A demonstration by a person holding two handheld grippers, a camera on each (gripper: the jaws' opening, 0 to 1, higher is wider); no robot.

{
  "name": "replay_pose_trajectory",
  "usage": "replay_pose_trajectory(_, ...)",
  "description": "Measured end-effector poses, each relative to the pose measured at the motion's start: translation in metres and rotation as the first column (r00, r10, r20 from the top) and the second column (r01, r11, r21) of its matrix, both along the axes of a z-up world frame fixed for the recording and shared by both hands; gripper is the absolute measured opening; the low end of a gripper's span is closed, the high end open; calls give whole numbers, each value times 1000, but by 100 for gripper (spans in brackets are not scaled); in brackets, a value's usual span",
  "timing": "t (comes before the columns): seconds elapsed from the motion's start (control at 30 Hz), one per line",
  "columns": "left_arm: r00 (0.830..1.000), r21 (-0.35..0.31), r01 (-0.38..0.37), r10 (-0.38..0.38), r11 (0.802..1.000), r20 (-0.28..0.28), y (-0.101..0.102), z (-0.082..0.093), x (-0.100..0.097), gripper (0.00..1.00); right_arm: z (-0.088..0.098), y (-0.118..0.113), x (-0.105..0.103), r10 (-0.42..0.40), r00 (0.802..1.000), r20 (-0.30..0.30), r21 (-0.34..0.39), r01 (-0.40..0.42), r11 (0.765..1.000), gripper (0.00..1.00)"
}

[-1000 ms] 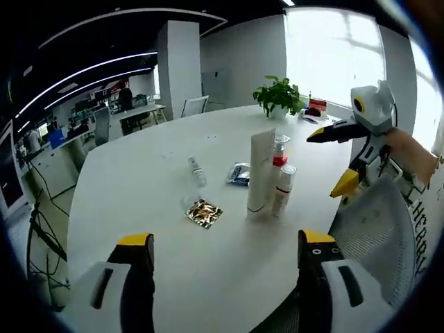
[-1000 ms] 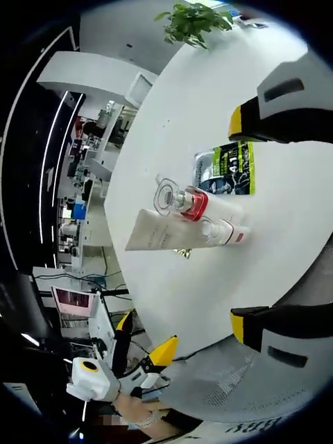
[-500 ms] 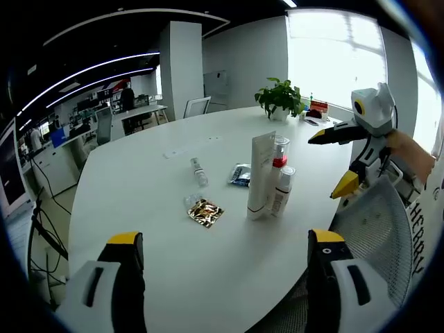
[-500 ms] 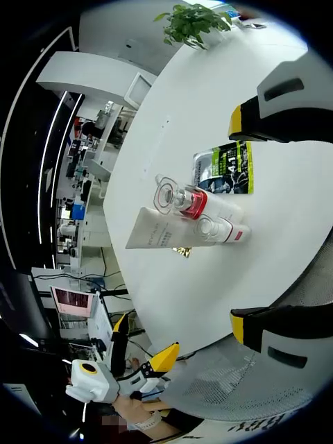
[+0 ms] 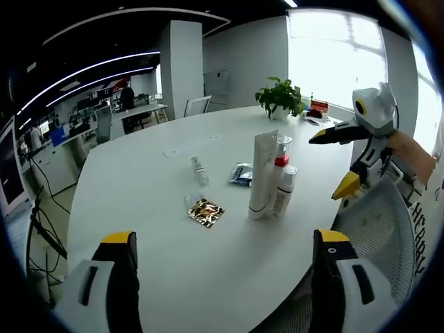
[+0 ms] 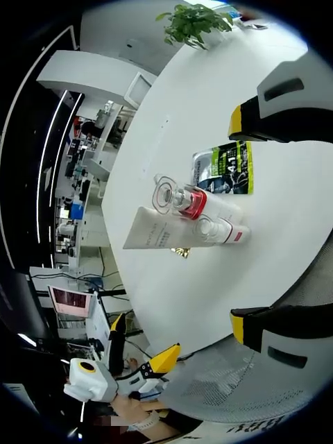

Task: Arrange the skincare products in the storage area until every visible bottle or jar stands upright without overlapping.

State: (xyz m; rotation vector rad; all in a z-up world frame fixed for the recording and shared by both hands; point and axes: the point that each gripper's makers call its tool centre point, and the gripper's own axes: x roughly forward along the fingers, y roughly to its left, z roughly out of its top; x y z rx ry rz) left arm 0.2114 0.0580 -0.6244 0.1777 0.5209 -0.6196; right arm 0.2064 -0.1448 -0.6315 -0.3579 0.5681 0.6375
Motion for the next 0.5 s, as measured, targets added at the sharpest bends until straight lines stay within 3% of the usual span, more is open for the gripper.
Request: replay_pose_trajectory(0.5,1000,22,7,-6,1000,-3,-2,-4,12,99,1,-2,4,-13,1000,5,27,13,1000,90)
